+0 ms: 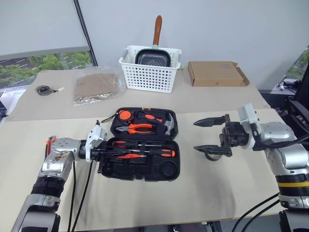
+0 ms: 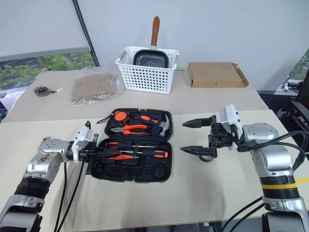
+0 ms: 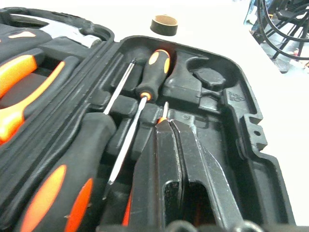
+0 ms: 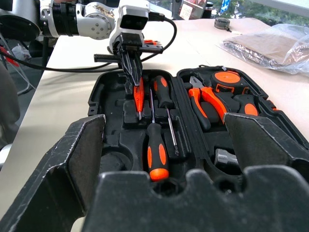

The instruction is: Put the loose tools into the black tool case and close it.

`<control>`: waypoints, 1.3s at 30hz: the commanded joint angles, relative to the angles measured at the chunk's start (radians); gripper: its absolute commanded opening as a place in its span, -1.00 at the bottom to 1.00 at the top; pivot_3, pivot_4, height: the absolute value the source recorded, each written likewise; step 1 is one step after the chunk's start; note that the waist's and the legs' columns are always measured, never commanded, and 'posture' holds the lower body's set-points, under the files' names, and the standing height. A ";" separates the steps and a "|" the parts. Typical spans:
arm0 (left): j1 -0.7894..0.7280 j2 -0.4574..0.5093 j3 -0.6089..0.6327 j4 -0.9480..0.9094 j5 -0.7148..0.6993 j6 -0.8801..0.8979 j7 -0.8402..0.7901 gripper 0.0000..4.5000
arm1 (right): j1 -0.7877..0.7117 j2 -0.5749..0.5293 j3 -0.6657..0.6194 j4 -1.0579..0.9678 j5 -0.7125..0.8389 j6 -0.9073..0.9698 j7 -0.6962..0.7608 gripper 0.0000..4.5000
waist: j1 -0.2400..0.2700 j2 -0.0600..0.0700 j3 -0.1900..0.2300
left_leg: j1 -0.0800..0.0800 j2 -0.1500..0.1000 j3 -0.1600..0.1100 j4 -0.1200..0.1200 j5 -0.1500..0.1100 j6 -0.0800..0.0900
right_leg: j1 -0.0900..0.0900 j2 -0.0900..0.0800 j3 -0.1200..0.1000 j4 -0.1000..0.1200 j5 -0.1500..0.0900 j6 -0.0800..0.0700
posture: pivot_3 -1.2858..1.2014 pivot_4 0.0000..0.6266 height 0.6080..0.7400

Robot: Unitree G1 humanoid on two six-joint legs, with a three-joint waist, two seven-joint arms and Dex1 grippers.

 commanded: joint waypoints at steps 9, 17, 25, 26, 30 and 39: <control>-0.034 0.003 -0.052 0.089 0.148 -0.192 0.002 -0.98 | -0.012 -0.016 -0.027 -0.026 0.004 -0.015 -0.004 1.00 | 0.001 0.000 0.000 | 0.000 0.000 0.000 0.000 -0.001 0.001 | 0.001 -0.001 0.000 -0.002 0.001 0.000 | 0.03 -0.52 0.39; -0.021 -0.016 -0.078 0.092 0.200 -0.380 -0.003 -0.98 | -0.004 -0.020 -0.030 -0.028 0.002 -0.019 -0.007 1.00 | 0.004 0.001 0.000 | 0.001 0.000 0.000 0.000 -0.001 0.001 | 0.001 -0.001 0.000 -0.002 0.001 0.000 | 0.03 -0.52 0.39; -0.001 -0.029 -0.054 0.089 0.189 -0.428 0.055 -0.98 | -0.002 -0.018 -0.028 -0.034 0.006 -0.016 -0.008 1.00 | 0.010 0.003 -0.002 | 0.001 0.000 0.000 0.000 -0.001 0.002 | 0.002 -0.002 0.000 -0.001 0.001 0.000 | 0.03 -0.52 0.39; 0.006 -0.031 -0.032 0.059 0.161 -0.396 0.073 -0.98 | -0.004 -0.015 -0.026 -0.036 0.008 -0.014 -0.008 1.00 | 0.011 0.003 -0.002 | 0.002 0.000 0.000 0.000 -0.001 0.002 | 0.002 -0.002 0.000 -0.001 0.001 0.000 | 0.03 -0.52 0.39; 0.049 -0.016 0.055 -0.122 0.062 -0.212 0.176 -0.98 | -0.020 0.002 -0.015 -0.035 0.017 -0.008 -0.010 1.00 | 0.006 0.001 -0.001 | 0.001 0.000 0.000 0.000 -0.001 0.002 | 0.001 -0.001 0.000 -0.001 0.001 0.001 | 0.03 -0.52 0.39; 0.260 0.049 0.379 -0.504 -0.140 0.249 0.548 -0.75 | -0.105 0.074 0.022 0.097 -0.007 -0.052 0.021 1.00 | -0.010 -0.001 0.001 | 0.001 0.001 0.000 -0.001 -0.001 0.001 | 0.001 -0.001 0.001 -0.003 0.001 0.001 | 0.03 -0.52 0.39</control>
